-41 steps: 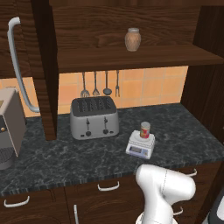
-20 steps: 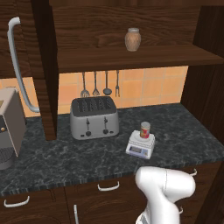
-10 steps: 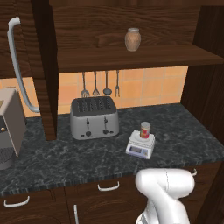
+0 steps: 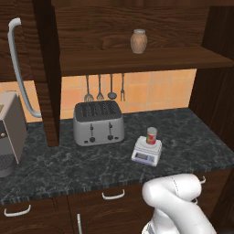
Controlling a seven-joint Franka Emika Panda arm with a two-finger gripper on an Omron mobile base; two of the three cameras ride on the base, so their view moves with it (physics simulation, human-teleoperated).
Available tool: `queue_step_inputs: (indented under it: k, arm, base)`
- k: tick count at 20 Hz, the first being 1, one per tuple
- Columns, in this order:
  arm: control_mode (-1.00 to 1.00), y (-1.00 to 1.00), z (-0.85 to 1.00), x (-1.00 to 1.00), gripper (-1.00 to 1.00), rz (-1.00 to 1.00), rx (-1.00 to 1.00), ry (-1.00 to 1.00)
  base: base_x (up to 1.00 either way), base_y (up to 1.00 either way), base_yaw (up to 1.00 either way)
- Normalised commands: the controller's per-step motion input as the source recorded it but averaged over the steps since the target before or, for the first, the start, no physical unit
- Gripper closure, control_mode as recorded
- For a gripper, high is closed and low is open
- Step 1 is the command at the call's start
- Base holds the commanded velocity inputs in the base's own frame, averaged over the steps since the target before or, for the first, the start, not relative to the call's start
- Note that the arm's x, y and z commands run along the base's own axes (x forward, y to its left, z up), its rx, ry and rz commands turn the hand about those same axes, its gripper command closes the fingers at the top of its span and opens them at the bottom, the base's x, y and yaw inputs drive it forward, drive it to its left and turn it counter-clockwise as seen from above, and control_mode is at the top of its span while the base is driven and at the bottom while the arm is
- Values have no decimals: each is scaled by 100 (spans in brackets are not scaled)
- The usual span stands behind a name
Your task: Pick the canned food and place it on the digital scale for weighing, and close the cabinet.
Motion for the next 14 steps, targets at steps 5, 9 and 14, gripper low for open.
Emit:
queue_step_inputs:
  k: [5,9,14]
  arm:
    - [-100,-48,24,-1,-100,6,8,0]
    - [-100,-54,0,27,-100,8,1,4]
    - [-100,-11,-5,58,-100,4,-5,3]
  base:
    - [0,0,0]
    - [0,0,0]
    - [0,0,0]
